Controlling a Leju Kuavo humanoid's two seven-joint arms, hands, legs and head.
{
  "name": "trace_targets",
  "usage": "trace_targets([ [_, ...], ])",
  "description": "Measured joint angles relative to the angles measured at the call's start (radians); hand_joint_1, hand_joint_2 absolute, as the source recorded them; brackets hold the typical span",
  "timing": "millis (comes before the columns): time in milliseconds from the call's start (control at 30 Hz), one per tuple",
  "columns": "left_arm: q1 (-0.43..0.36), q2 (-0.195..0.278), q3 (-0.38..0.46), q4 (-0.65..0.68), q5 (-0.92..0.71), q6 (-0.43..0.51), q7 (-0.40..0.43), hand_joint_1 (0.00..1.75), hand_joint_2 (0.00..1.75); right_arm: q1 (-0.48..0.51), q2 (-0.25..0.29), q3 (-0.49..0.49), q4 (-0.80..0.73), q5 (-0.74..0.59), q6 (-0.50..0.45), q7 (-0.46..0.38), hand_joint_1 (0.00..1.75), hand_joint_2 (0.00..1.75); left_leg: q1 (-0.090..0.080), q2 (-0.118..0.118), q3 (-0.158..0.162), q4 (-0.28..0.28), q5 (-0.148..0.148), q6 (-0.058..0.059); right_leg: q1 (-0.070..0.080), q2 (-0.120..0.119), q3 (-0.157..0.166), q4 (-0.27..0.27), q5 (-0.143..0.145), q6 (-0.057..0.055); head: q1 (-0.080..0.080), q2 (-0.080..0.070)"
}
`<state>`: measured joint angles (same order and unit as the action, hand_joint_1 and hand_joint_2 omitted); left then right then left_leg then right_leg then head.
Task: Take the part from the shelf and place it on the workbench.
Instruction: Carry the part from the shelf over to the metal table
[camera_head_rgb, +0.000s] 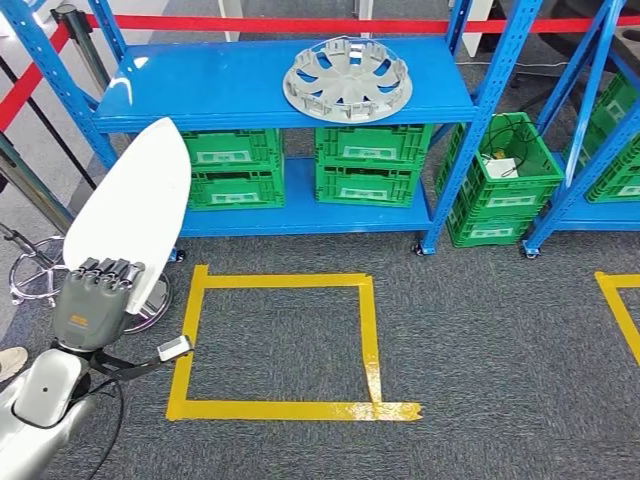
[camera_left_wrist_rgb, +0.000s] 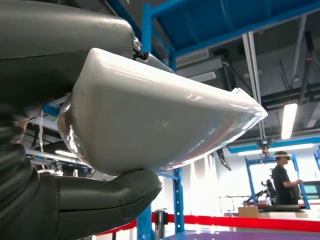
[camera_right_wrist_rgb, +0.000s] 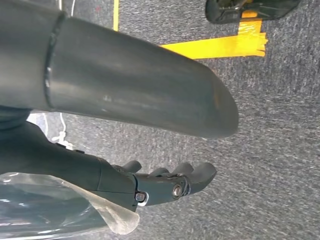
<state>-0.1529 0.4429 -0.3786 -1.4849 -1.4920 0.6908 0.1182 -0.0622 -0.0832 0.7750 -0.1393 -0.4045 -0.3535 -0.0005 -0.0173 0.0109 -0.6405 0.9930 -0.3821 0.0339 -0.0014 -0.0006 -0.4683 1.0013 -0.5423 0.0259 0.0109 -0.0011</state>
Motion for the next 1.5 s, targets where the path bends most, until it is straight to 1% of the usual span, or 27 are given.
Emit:
trace_targets([
  [67,0.009,0.007,0.010,-0.008,0.007,0.002,-0.004,1.75,1.75,-0.003,0.002,0.004,-0.001,0.004,-0.002,0.007,0.00,0.00,0.002,0.002,-0.006,-0.005,0.020,-0.010,0.004,0.001,0.017,-0.038,-0.002,-0.006,0.000,0.000],
  [133,0.020,0.016,0.020,-0.016,0.013,0.003,-0.011,1.75,1.75,-0.004,0.011,0.009,-0.003,0.008,-0.005,0.014,0.00,0.00,0.004,-0.001,-0.015,-0.004,0.016,-0.021,-0.001,-0.001,0.000,-0.044,0.022,-0.020,0.001,0.000],
  [200,0.030,0.025,0.032,-0.023,0.022,0.003,-0.028,1.75,1.75,-0.005,0.019,0.012,-0.006,0.012,-0.008,0.022,0.00,0.00,0.008,-0.007,-0.036,0.059,-0.063,-0.036,-0.008,-0.006,-0.023,-0.051,0.049,-0.035,-0.001,0.000],
  [267,0.039,0.028,0.048,-0.030,0.032,0.004,-0.051,1.75,1.75,-0.006,0.024,0.015,-0.010,0.015,-0.011,0.028,0.00,0.00,0.017,-0.009,-0.061,0.189,-0.165,-0.050,-0.009,-0.008,-0.052,-0.048,0.073,-0.038,-0.005,0.000],
  [300,0.042,0.028,0.054,-0.032,0.036,0.004,-0.060,1.75,1.75,-0.007,0.026,0.016,-0.012,0.017,-0.012,0.030,0.00,0.00,0.022,-0.009,-0.066,0.249,-0.188,-0.055,-0.009,-0.009,-0.069,-0.046,0.085,-0.036,-0.006,0.000],
  [367,0.047,0.028,0.066,-0.034,0.042,0.004,-0.070,1.75,1.75,-0.010,0.031,0.018,-0.017,0.019,-0.013,0.034,0.00,0.00,0.030,-0.009,-0.039,0.289,-0.165,-0.065,-0.013,-0.010,-0.104,-0.035,0.103,-0.029,-0.006,0.000],
  [433,0.048,0.028,0.076,-0.036,0.046,0.004,-0.074,1.75,1.75,-0.012,0.037,0.021,-0.020,0.021,-0.013,0.039,0.00,0.00,0.039,-0.009,0.047,0.195,-0.113,-0.075,-0.019,-0.010,-0.137,-0.018,0.117,-0.019,-0.006,0.000],
  [500,0.047,0.029,0.086,-0.039,0.051,0.004,-0.077,1.75,1.75,-0.018,0.040,0.024,-0.022,0.023,-0.015,0.042,0.00,0.00,0.039,-0.012,0.142,0.056,-0.125,-0.077,-0.020,-0.009,-0.162,-0.002,0.128,-0.005,-0.007,0.000],
  [533,0.046,0.030,0.090,-0.041,0.053,0.004,-0.078,1.75,1.75,-0.020,0.040,0.025,-0.023,0.024,-0.016,0.043,0.00,0.00,0.037,-0.014,0.167,0.013,-0.141,-0.072,-0.019,-0.008,-0.168,0.002,0.137,0.001,-0.007,0.000],
  [567,0.046,0.030,0.093,-0.042,0.054,0.005,-0.079,1.75,1.75,-0.022,0.041,0.026,-0.024,0.025,-0.016,0.043,0.00,0.00,0.033,-0.015,0.174,-0.005,-0.150,-0.063,-0.018,-0.007,-0.173,0.001,0.147,0.007,-0.007,0.000],
  [633,0.047,0.031,0.097,-0.043,0.057,0.005,-0.083,1.75,1.75,-0.022,0.042,0.029,-0.026,0.026,-0.017,0.045,0.00,0.00,0.031,-0.012,0.157,-0.004,-0.138,-0.042,-0.020,-0.004,-0.181,0.001,0.157,0.017,-0.006,0.000],
  [667,0.048,0.031,0.099,-0.044,0.060,0.006,-0.086,1.75,1.75,-0.022,0.043,0.031,-0.026,0.027,-0.017,0.046,0.00,0.00,0.031,-0.009,0.147,-0.003,-0.129,-0.032,-0.020,-0.003,-0.191,0.014,0.137,0.020,-0.004,0.000],
  [733,0.050,0.030,0.106,-0.046,0.070,0.006,-0.098,1.75,1.75,-0.022,0.045,0.034,-0.026,0.028,-0.017,0.051,0.00,0.00,0.029,-0.005,0.122,-0.004,-0.107,-0.014,-0.021,-0.001,-0.220,0.089,0.049,0.023,-0.002,0.000],
  [800,0.052,0.028,0.115,-0.047,0.081,0.006,-0.111,1.75,1.75,-0.023,0.045,0.035,-0.026,0.028,-0.017,0.055,0.00,0.00,0.021,-0.005,0.091,-0.003,-0.083,-0.004,-0.018,-0.001,-0.245,0.219,-0.043,0.020,-0.001,0.000],
  [833,0.054,0.026,0.118,-0.048,0.086,0.006,-0.118,1.75,1.75,-0.023,0.045,0.036,-0.027,0.029,-0.017,0.057,0.00,0.00,0.016,-0.005,0.076,-0.002,-0.071,-0.001,-0.015,-0.001,-0.247,0.269,-0.056,0.017,-0.001,0.000],
  [867,0.056,0.025,0.121,-0.048,0.090,0.006,-0.125,1.75,1.75,-0.023,0.046,0.036,-0.027,0.029,-0.017,0.058,0.00,0.00,0.010,-0.005,0.058,-0.002,-0.059,0.002,-0.012,-0.001,-0.237,0.299,-0.048,0.011,-0.001,0.000],
  [900,0.058,0.024,0.124,-0.048,0.096,0.006,-0.132,1.75,1.75,-0.023,0.046,0.036,-0.028,0.029,-0.017,0.059,0.00,0.00,0.004,-0.005,0.043,-0.002,-0.049,0.003,-0.007,-0.001,-0.212,0.291,-0.017,0.002,-0.001,0.000],
  [967,0.061,0.022,0.130,-0.048,0.108,0.006,-0.144,1.75,1.75,-0.024,0.047,0.036,-0.030,0.030,-0.016,0.059,0.00,0.00,-0.005,-0.006,0.019,-0.002,-0.029,0.004,0.008,-0.001,-0.118,0.186,0.031,-0.026,-0.002,0.000],
  [1033,0.061,0.020,0.137,-0.048,0.117,0.006,-0.153,1.75,1.75,-0.026,0.047,0.037,-0.032,0.031,-0.016,0.058,0.00,0.00,-0.009,-0.005,0.009,0.000,-0.011,0.000,0.020,-0.002,-0.009,0.032,0.009,-0.046,-0.002,0.000],
  [1100,0.061,0.019,0.143,-0.048,0.120,0.006,-0.162,1.75,1.75,-0.028,0.048,0.037,-0.034,0.033,-0.015,0.058,0.00,0.00,-0.008,-0.003,0.007,-0.001,0.005,-0.008,0.026,-0.004,0.036,-0.047,-0.016,-0.047,-0.001,0.000],
  [1167,0.062,0.019,0.147,-0.048,0.120,0.006,-0.168,1.75,1.75,-0.028,0.052,0.038,-0.035,0.034,-0.012,0.058,0.00,0.00,-0.006,-0.005,0.001,0.002,0.007,-0.019,0.021,-0.005,0.028,-0.057,-0.002,-0.049,-0.001,0.000],
  [1200,0.063,0.020,0.150,-0.048,0.120,0.006,-0.170,1.75,1.75,-0.027,0.054,0.038,-0.036,0.035,-0.011,0.058,0.00,0.00,-0.005,-0.007,-0.006,0.017,-0.013,-0.026,0.017,-0.006,0.023,-0.060,0.008,-0.053,-0.003,0.000],
  [1300,0.066,0.020,0.159,-0.048,0.120,0.006,-0.172,1.75,1.75,-0.025,0.057,0.038,-0.036,0.035,-0.010,0.059,0.00,0.00,0.010,-0.010,-0.055,0.179,-0.138,-0.052,0.012,-0.010,0.005,-0.058,0.033,-0.058,-0.010,0.000],
  [1333,0.067,0.019,0.160,-0.048,0.121,0.006,-0.172,1.75,1.75,-0.024,0.057,0.038,-0.036,0.035,-0.010,0.059,0.00,0.00,0.017,-0.010,-0.068,0.239,-0.164,-0.060,0.011,-0.010,-0.004,-0.053,0.039,-0.057,-0.011,0.000],
  [1367,0.069,0.018,0.160,-0.048,0.120,0.006,-0.173,1.75,1.75,-0.024,0.057,0.039,-0.036,0.035,-0.010,0.059,0.00,0.00,0.022,-0.010,-0.069,0.271,-0.169,-0.066,0.010,-0.010,-0.015,-0.046,0.043,-0.055,-0.011,0.000],
  [1400,0.070,0.018,0.161,-0.048,0.120,0.006,-0.173,1.75,1.75,-0.023,0.057,0.039,-0.036,0.035,-0.009,0.059,0.00,0.00,0.026,-0.010,-0.052,0.263,-0.155,-0.070,0.008,-0.010,-0.026,-0.038,0.045,-0.053,-0.011,0.000],
  [1500,0.071,0.018,0.167,-0.048,0.120,0.006,-0.177,1.75,1.75,-0.024,0.058,0.039,-0.037,0.037,-0.009,0.059,0.00,0.00,0.032,-0.010,0.063,0.084,-0.095,-0.075,0.003,-0.010,-0.050,-0.012,0.044,-0.044,-0.011,0.000],
])
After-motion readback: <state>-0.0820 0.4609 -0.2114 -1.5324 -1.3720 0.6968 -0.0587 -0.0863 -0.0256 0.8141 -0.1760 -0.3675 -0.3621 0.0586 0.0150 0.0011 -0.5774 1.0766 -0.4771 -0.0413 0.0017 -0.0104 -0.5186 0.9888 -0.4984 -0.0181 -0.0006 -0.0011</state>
